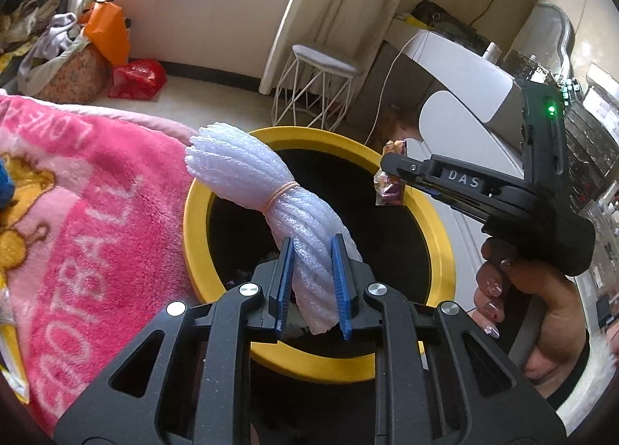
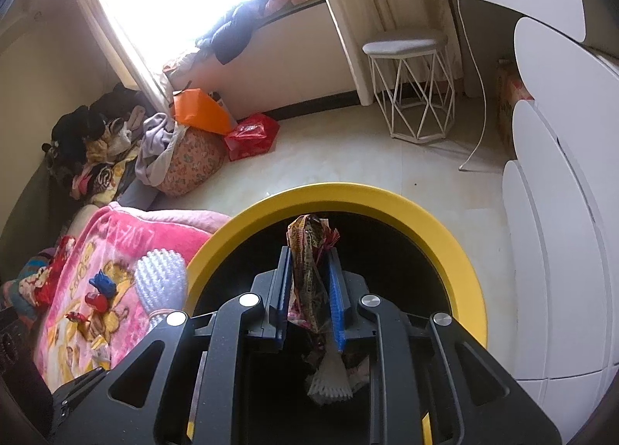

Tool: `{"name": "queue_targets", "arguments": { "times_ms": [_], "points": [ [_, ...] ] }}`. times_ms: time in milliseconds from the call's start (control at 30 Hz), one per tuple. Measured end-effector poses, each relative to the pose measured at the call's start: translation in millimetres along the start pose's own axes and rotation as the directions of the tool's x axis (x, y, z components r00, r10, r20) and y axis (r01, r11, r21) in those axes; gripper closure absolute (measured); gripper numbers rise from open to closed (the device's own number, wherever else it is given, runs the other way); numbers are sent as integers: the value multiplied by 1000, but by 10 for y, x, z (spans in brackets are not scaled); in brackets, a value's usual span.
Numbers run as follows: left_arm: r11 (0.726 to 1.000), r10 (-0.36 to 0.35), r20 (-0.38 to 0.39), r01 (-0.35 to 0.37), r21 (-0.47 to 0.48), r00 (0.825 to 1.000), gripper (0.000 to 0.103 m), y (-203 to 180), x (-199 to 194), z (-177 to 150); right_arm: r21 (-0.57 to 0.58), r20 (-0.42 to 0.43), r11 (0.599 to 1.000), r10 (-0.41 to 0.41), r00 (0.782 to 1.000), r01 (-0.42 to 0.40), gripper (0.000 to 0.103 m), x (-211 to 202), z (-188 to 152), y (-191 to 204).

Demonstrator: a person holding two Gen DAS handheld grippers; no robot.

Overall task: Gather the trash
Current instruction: 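Open both tools to drop the wrapper and foam sleeve into the bin, then move both open tools back over the blanket toward the remaining trash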

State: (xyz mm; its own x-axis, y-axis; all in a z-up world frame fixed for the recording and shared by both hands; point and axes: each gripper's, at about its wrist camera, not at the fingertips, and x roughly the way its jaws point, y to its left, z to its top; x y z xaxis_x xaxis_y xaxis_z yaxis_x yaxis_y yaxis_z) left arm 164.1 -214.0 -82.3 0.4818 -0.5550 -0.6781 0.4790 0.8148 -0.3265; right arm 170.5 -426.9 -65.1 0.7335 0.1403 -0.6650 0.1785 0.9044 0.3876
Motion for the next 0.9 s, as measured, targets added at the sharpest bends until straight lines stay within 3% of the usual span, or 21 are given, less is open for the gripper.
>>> {"name": "queue_targets", "arguments": {
  "times_ms": [133, 300, 433, 567, 900],
  "points": [
    [1000, -3, 0, 3, -2, 1000, 81, 3, 36, 21, 6, -7, 1000, 2, 1000, -2, 75, 26, 10, -32],
    [1000, 3, 18, -3, -14, 1000, 56, 26, 0, 3, 19, -3, 1000, 6, 1000, -6, 61, 7, 15, -44],
    [999, 12, 45, -10, -30, 999, 30, 65, -103, -11, 14, 3, 1000, 4, 1000, -4, 55, -12, 21, -32],
    [999, 27, 78, -23, -47, 997, 14, 80, -230, 17, 10, 5, 1000, 2, 1000, -2, 49, -17, 22, -15],
    [994, 100, 174, -92, -53, 980, 11, 154, -606, 71, -32, 33, 999, 26, 999, -25, 42, -90, 48, 155]
  ]
}}
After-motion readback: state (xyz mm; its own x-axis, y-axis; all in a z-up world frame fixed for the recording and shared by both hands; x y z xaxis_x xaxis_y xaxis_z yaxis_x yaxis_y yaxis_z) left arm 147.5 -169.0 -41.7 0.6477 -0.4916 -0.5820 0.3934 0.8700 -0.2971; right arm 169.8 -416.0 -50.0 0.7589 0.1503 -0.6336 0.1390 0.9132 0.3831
